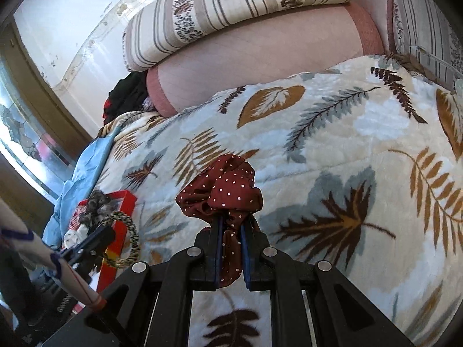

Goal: Organize jewelry
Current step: 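Grasp the red polka-dot scrunchie with the right tool while the left tool grasps the leopard-print scrunchie, then carry both scrunchies over the red-framed tray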

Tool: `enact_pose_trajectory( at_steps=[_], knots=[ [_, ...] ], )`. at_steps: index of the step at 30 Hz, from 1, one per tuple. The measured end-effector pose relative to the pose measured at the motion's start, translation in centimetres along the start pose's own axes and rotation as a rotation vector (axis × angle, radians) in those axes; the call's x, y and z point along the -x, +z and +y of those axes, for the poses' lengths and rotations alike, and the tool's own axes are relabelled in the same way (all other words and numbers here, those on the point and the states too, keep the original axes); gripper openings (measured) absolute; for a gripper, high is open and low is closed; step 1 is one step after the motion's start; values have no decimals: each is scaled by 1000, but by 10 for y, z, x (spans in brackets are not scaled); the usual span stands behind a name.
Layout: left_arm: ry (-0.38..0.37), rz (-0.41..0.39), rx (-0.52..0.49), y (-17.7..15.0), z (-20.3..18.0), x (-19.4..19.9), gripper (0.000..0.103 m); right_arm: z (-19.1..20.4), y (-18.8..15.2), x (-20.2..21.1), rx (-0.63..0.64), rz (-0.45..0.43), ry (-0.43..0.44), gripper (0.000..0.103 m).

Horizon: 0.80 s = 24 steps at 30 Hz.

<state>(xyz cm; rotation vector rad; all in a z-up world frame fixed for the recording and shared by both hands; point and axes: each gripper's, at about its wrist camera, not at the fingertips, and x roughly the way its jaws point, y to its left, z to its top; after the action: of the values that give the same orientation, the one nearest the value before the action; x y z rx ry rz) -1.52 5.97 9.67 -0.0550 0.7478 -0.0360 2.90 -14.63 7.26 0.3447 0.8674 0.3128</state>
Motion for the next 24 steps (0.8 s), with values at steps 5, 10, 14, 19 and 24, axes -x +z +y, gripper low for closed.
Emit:
enact_pose_trajectory(
  at_steps=[5, 10, 14, 19, 24],
  knots=[
    [34, -33, -12, -11, 9, 33, 6, 15, -26, 20, 34, -11, 15, 12],
    [50, -53, -24, -23, 15, 56, 6, 32, -55, 37, 62, 8, 42, 12],
    [61, -63, -28, -29, 18, 67, 6, 42, -72, 50, 83, 22, 54, 12],
    [71, -79, -14, -33, 27, 79, 6, 51, -86, 59, 88, 46, 72, 12],
    [83, -102, 1, -35, 39, 91, 6, 60, -96, 61, 97, 76, 72, 12]
  ],
)
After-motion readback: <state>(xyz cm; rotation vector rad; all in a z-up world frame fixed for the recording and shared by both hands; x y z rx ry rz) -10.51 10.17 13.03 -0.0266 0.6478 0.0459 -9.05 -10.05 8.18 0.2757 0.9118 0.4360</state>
